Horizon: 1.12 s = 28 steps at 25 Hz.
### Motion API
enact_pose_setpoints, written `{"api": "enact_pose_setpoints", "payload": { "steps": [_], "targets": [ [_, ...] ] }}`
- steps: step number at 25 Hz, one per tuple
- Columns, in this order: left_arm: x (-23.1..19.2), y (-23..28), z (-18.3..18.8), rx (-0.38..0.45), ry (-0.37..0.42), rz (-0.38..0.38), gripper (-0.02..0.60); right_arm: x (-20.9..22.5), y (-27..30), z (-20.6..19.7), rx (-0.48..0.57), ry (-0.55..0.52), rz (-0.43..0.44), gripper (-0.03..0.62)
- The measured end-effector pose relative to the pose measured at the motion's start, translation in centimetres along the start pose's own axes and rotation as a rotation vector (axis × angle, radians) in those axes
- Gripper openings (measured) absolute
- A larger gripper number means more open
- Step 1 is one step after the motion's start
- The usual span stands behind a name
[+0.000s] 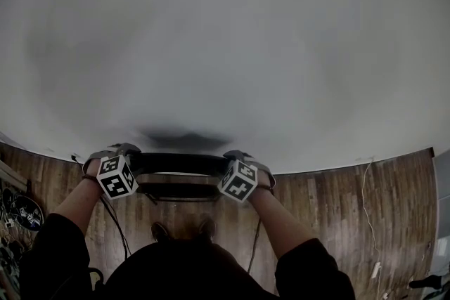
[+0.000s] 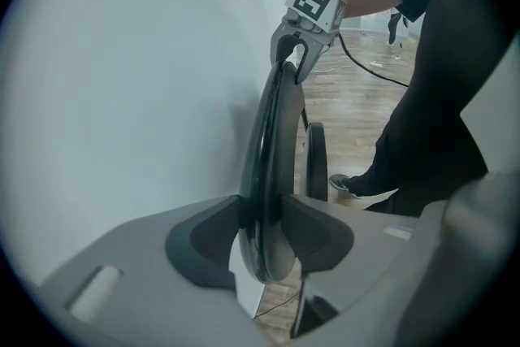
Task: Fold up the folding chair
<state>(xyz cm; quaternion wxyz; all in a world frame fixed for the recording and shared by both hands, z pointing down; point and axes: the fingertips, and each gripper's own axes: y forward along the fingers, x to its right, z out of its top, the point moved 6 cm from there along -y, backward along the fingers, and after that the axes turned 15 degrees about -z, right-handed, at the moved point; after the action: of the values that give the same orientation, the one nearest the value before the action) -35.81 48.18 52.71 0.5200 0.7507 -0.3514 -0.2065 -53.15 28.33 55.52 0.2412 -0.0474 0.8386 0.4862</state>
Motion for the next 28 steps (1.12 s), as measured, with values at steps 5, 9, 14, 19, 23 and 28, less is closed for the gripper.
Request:
{"api": "enact_pose_setpoints", "payload": {
  "steps": [5,9,14,19,23,28],
  "targets": [
    [-0.7,0.1,0.0,0.007,-0.027,0.05,0.167,0.5,0.5,0.2,-0.005,0.048,-0.061,0.212],
    [-1.5,0.4,0.1,0.006,-0.047,0.084,0.17,1.0,1.0,0.1,-0.002,0.089,-0.119,0.221],
    [-2.0,0.4,0.3,-0.002,-0.068,0.134,0.173,1.4,1.1,0.1,0.009,0.117,-0.182,0.227],
    [-2.8,0.6,0.1,-0.01,-0.093,0.19,0.176,1.7,1.9,0.5,0.009,0.134,-0.232,0.229],
    [-3.2,0.7,-0.1,-0.015,-0.113,0.22,0.178,1.9,2.4,0.8,0.002,0.143,-0.252,0.23],
    [-3.7,0.6,-0.3,-0.027,-0.122,0.238,0.176,2.0,2.6,1.2,-0.006,0.163,-0.282,0.23]
  ]
}}
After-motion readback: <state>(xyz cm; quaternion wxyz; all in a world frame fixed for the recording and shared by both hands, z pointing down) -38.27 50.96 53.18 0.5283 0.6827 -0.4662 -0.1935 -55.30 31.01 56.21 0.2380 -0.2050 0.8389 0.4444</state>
